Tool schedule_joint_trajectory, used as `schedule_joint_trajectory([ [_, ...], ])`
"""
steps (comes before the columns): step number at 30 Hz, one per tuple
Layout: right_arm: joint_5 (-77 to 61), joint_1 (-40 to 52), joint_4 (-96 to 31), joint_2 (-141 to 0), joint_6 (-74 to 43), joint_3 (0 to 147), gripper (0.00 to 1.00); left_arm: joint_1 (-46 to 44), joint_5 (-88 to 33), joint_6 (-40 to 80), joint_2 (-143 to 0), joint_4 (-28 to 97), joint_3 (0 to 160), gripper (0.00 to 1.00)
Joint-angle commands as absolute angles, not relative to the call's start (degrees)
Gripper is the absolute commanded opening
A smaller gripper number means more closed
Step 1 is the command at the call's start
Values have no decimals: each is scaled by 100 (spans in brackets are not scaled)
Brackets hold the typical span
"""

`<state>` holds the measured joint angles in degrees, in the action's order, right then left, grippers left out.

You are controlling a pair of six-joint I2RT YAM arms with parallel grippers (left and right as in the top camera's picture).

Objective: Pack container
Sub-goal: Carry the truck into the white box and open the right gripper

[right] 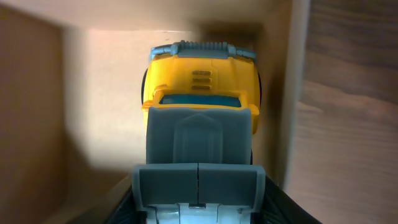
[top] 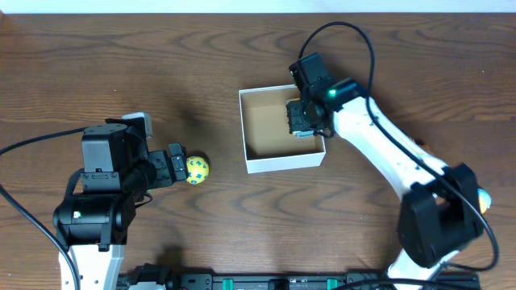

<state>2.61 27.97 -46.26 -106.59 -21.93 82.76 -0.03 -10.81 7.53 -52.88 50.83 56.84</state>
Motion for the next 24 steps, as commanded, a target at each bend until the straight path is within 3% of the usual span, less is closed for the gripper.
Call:
schedule_joint_trajectory([
  [1, 408, 2729, -4571, -10794, -2423, 8357, 1, 25, -1138, 781, -5273, 5098, 5793, 98],
  [24, 753, 2744, -4281, -11030, -2567, 8357, 6, 25, -1138, 781, -5273, 5142, 5793, 98],
])
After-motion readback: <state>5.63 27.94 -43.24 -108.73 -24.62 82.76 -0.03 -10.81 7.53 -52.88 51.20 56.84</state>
